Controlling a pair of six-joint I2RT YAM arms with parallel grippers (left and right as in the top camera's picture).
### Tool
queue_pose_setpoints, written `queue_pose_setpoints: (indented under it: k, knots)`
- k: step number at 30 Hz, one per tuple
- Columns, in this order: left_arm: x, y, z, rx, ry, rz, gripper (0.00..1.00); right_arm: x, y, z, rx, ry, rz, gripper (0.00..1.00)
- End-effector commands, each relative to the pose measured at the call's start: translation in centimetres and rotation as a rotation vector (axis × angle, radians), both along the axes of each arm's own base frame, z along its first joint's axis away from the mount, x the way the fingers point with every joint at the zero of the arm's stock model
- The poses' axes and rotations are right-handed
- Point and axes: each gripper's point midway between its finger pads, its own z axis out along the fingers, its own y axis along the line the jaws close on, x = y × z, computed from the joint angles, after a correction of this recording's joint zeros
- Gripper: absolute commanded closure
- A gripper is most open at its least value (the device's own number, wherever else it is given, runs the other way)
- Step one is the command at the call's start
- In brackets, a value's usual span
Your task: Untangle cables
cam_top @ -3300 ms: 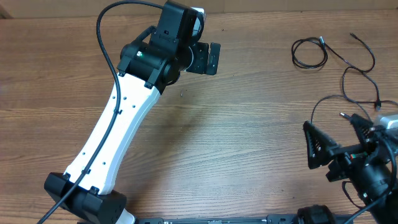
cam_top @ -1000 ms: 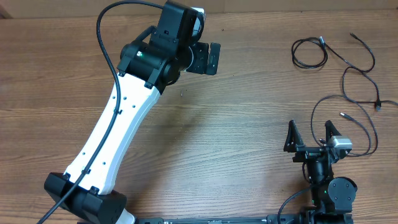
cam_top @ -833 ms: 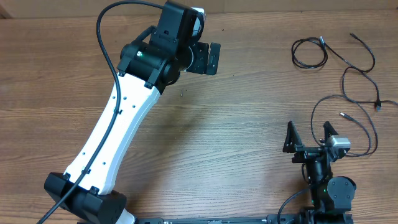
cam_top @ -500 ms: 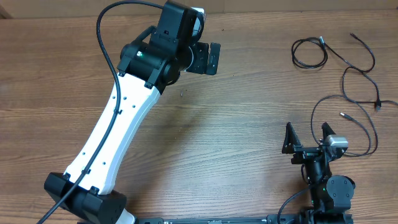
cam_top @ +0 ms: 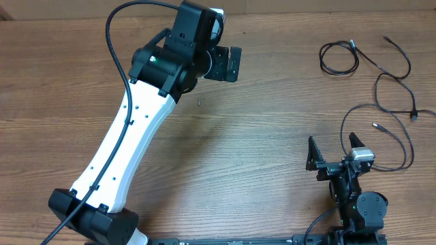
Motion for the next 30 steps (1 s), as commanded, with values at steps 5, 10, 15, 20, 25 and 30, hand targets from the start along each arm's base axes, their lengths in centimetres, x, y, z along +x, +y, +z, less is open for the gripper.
queue_pose_setpoints:
  k: [5,10,15,20,25,30]
  knots:
    - [0.3,0.3,-0.1,0.013,-0.006,0.002,0.00,0.0,0.0,-0.2,-0.013,-0.006,-0.004,0.00]
    - [0.3,0.3,-0.1,0.013,-0.006,0.002,0.00,0.0,0.0,-0.2,-0.013,-0.007,-0.004,0.00]
    - [0.3,0.3,-0.1,0.013,-0.006,0.002,0.00,0.0,-0.1,-0.2,-0.013,-0.007,-0.005,0.00]
    - [0.3,0.3,-0.1,0.013,-0.006,0.002,0.00,0.0,0.0,-0.2,-0.013,-0.006,-0.004,0.00]
    - [0.3,0.4,0.0,0.010,-0.008,0.005,0.00,0.0,0.0,-0.2,-0.013,-0.007,-0.004,0.00]
    - [0.0,0.9,1.2,-0.001,-0.031,0.010,0.00,0.0,-0.1,-0.2,-0.013,-0.007,-0.005,0.00]
